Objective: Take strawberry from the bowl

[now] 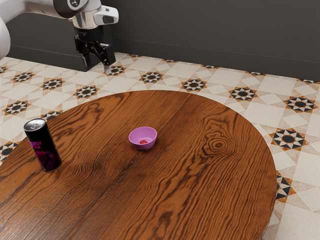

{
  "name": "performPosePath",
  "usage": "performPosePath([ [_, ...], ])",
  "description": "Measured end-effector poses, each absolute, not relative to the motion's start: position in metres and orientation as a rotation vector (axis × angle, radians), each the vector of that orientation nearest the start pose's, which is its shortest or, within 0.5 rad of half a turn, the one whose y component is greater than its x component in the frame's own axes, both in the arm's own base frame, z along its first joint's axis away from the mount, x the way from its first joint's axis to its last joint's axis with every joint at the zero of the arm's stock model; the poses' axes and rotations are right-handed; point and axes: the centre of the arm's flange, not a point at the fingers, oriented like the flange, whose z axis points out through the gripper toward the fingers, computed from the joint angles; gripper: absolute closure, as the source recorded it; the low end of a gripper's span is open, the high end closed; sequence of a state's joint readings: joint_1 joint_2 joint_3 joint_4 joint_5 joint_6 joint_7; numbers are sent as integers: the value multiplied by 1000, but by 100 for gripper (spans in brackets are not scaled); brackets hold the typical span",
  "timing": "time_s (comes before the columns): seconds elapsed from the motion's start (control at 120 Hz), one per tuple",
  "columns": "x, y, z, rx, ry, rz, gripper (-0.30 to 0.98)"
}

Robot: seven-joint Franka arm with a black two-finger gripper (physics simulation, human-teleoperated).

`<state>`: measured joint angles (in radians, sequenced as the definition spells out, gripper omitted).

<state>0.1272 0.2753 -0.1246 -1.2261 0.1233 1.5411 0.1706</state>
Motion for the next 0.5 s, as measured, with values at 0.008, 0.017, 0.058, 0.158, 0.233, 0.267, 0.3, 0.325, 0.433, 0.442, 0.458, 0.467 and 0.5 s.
performPosePath([
  [0.008, 634, 28, 622, -3039, 238, -51, 0],
  [0.017, 634, 28, 622, -3039, 237, -51, 0],
  [0.058, 634, 29, 622, -3038, 235, -51, 0],
  [0.158, 634, 29, 621, -3039, 237, -47, 0],
  [0.233, 634, 24, 615, -3038, 248, -29, 0],
  [0.267, 631, 13, 608, -3035, 271, -20, 0],
  [0.3, 628, 0, 599, -3032, 297, -13, 0],
  [0.325, 626, -9, 593, -3034, 312, -12, 0],
  [0.433, 629, -31, 564, -3076, 304, -21, 0],
  [0.442, 630, -31, 562, -3078, 300, -23, 0],
  [0.458, 632, -31, 558, -3084, 289, -25, 0],
  [0.467, 633, -31, 557, -3086, 283, -26, 0],
  [0.5, 635, -31, 551, -3095, 257, -31, 0],
])
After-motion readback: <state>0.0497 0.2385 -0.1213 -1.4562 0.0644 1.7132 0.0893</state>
